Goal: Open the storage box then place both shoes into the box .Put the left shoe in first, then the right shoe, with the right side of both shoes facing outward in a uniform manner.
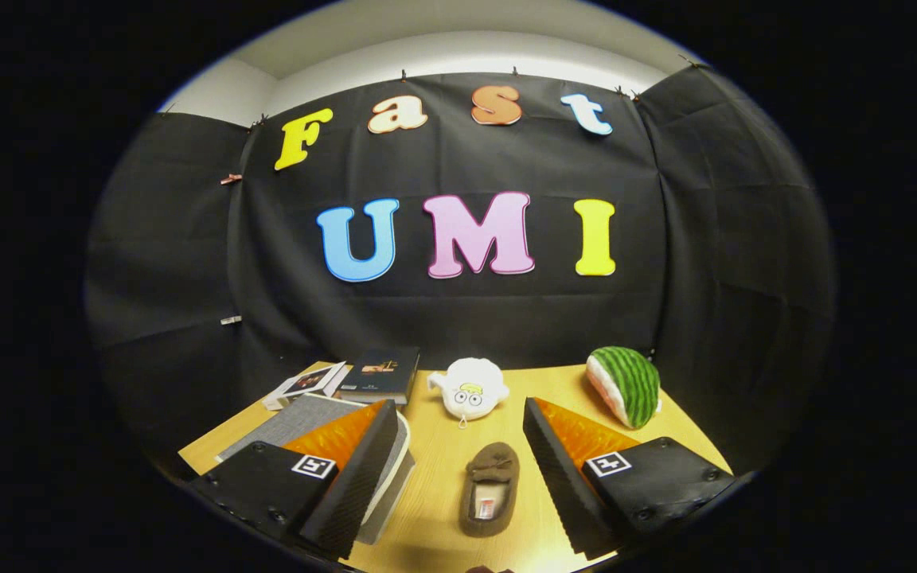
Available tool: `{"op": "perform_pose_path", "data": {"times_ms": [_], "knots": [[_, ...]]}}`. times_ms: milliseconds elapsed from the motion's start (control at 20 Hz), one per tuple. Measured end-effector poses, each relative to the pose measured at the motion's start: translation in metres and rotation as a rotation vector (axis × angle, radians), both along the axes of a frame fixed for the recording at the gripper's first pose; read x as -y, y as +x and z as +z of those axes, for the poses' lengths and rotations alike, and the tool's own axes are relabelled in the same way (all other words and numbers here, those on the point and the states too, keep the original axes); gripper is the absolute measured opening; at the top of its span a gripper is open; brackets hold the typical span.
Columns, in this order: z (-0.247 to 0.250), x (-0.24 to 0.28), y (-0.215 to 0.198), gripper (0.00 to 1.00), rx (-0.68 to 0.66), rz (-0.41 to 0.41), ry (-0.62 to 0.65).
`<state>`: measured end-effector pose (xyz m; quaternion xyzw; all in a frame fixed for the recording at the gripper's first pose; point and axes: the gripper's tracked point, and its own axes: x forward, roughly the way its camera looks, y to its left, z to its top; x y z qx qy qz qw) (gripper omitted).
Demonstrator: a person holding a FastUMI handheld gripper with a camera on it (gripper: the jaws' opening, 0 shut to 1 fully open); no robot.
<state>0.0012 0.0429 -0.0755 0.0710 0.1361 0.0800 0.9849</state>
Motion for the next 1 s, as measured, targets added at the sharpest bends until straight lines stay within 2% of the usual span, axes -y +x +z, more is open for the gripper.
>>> {"op": "perform_pose_path", "data": {"times_ms": [150,400,800,1000], "knots": [[-0.014,-0.011,0.002,0.99,-0.065,0.043,0.030],[-0.043,-0.042,-0.008,0.99,-0.226,0.162,0.133],[-0.092,-0.089,-0.030,0.99,-0.523,0.361,0.381],[-0.115,-0.104,-0.042,0.98,-0.613,0.456,0.424]]}}
